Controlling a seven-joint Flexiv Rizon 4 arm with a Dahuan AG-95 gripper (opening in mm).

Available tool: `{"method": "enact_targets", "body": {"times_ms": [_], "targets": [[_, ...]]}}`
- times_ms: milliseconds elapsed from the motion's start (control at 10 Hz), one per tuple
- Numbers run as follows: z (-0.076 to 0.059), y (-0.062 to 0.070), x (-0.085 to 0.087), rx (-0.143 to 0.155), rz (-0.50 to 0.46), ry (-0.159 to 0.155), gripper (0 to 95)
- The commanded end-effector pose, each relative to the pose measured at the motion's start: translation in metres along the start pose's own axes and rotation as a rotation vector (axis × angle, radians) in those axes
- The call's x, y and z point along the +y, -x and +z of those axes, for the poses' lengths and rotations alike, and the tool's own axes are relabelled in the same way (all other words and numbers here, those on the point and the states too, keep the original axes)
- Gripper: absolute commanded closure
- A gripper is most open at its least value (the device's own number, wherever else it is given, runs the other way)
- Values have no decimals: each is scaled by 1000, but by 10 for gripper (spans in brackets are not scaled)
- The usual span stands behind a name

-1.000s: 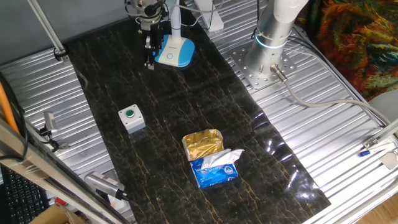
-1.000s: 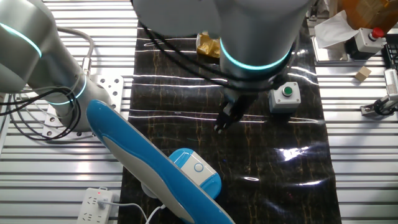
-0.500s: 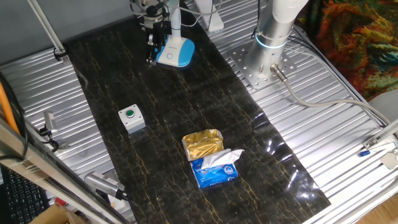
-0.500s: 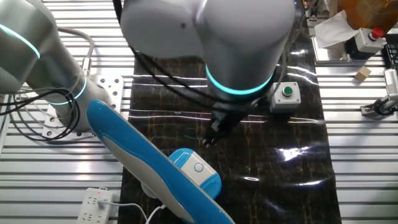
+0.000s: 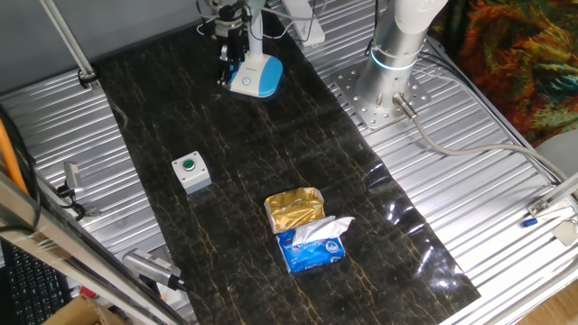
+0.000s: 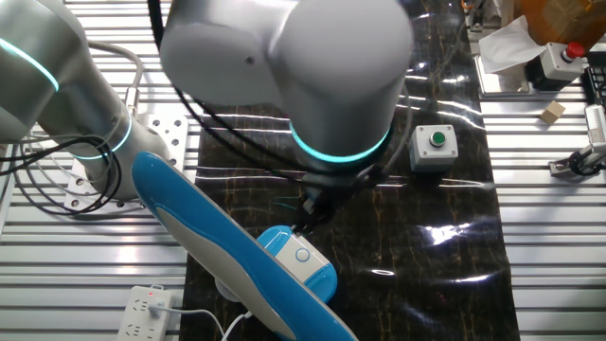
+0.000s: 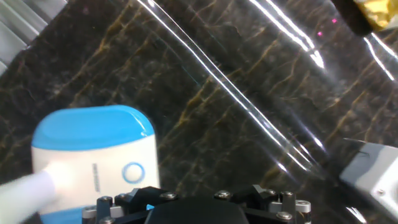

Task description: Turn on the desk lamp by pressing the button

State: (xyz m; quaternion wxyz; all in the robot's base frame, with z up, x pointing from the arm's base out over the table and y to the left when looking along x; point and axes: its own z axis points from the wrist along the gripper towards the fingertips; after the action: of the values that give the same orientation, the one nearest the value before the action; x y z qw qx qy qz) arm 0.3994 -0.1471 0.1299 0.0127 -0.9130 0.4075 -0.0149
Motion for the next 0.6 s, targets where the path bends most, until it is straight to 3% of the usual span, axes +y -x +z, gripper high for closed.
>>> {"method": "enact_targets", "body": {"times_ms": [100, 600], "targets": [[18, -2, -3, 18, -12, 15, 0], [18, -4, -3, 23, -2, -2, 0]]}}
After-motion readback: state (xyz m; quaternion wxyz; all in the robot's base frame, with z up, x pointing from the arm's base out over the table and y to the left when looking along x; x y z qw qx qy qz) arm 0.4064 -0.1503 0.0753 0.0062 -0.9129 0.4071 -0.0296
